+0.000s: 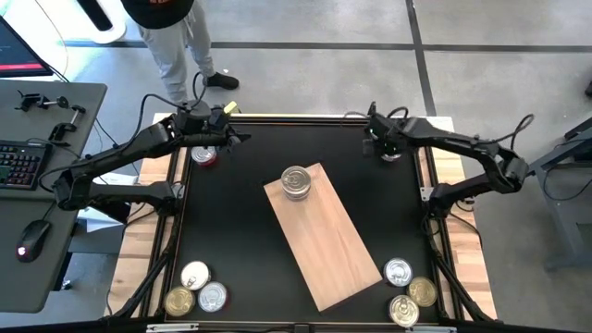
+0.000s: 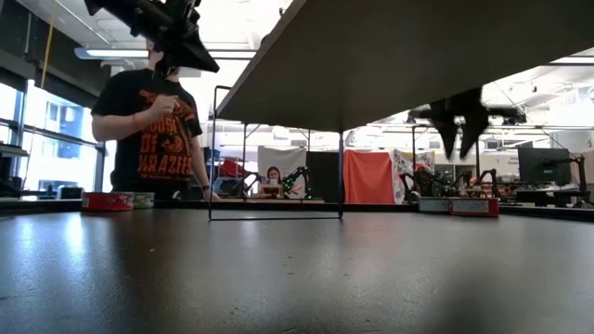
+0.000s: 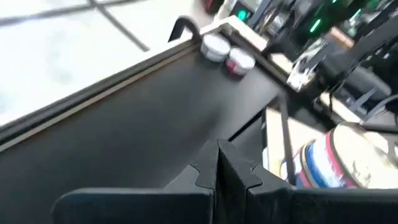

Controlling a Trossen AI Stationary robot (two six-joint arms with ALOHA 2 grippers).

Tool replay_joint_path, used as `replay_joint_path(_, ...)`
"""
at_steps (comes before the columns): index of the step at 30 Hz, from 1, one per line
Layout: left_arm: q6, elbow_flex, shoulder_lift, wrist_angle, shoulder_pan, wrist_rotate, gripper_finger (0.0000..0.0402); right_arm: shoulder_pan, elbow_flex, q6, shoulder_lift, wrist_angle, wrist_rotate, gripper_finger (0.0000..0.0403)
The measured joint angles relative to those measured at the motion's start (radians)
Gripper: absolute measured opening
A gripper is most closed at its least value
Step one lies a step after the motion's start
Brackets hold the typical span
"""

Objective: Stack canned seafood by type on shelf
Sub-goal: Put the red tuna can on the shelf

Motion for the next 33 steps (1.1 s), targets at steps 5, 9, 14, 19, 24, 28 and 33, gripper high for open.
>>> replay_joint_path(5, -0.005, 0.001, 0.04, 0.206, 0.015, -0.002, 0.0, -0.036, -0.121, 0.045, -0.001, 0.182, 0.027, 0.0016)
replay_joint_path(9, -0.037, 0.002, 0.139, 0.327, 0.083, 0.095, 0.0, -0.069, -0.157, 0.084, 0.014, 0.236, 0.097, 0.0007)
replay_joint_path(14, -0.184, 0.001, 0.258, 0.428, 0.148, 0.325, 0.0, -0.111, -0.201, 0.124, 0.014, 0.22, 0.141, 0.0003)
replay_joint_path(19, -0.205, 0.001, 0.271, 0.524, 0.15, 0.363, 0.0, -0.145, -0.241, 0.159, 0.014, 0.243, 0.17, 0.0001)
replay_joint_path(24, -0.204, 0.002, 0.252, 0.538, 0.151, 0.362, 0.0, -0.17, -0.272, 0.146, 0.014, 0.324, 0.189, 0.0)
replay_joint_path(28, -0.204, 0.002, 0.246, 0.538, 0.151, 0.361, 0.0, -0.2, -0.282, 0.142, 0.015, 0.372, 0.196, 0.0)
replay_joint_path(33, -0.204, 0.002, 0.247, 0.537, 0.15, 0.361, 0.0, -0.215, -0.282, 0.12, 0.048, 0.395, 0.158, 0.0)
